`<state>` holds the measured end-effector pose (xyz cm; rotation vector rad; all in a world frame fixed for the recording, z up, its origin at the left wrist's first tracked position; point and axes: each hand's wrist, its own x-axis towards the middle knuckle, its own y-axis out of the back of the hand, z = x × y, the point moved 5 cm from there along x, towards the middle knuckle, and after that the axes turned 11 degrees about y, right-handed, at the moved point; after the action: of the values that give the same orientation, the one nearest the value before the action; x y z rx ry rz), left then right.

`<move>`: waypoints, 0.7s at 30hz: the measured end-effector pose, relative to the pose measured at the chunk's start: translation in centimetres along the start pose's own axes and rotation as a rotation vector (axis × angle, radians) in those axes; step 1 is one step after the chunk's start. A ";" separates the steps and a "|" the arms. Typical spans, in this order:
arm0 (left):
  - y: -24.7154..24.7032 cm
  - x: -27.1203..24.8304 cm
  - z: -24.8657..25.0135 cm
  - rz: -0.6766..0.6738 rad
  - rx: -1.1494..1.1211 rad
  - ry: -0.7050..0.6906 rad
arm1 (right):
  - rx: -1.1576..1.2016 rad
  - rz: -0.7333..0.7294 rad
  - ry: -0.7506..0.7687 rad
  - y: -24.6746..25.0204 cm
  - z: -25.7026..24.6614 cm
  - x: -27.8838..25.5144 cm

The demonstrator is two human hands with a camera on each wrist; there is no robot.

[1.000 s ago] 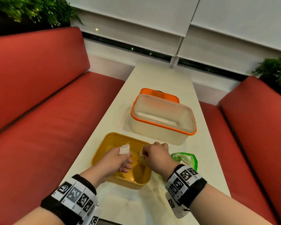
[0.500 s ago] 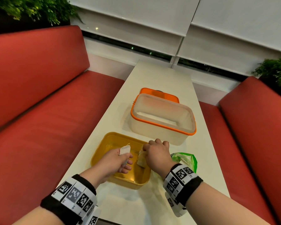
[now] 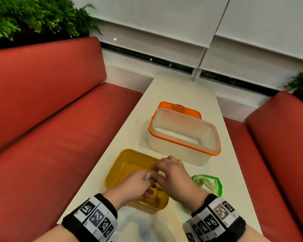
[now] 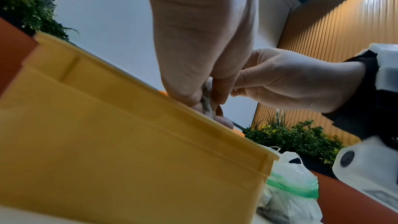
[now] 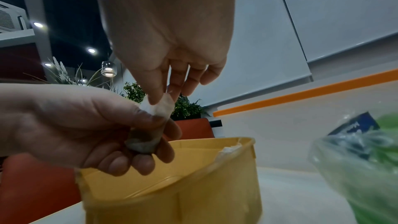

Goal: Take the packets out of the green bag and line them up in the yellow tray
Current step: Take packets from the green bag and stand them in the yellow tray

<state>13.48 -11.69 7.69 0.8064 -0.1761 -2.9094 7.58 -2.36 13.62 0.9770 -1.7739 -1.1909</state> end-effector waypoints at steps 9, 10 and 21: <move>1.0 0.6 -0.4 0.143 0.176 -0.039 | -0.115 -0.198 -0.086 -0.3 0.9 -0.4; 1.2 0.6 -0.5 0.158 0.163 -0.032 | -0.140 -0.228 -0.094 -0.5 1.0 -0.3; 2.2 0.7 -1.0 0.200 0.124 -0.071 | -0.358 -0.404 -0.135 -3.2 2.2 0.3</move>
<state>13.54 -14.04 6.82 0.6601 -0.4218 -2.7603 6.07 -2.70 10.02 1.0849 -1.4243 -1.7932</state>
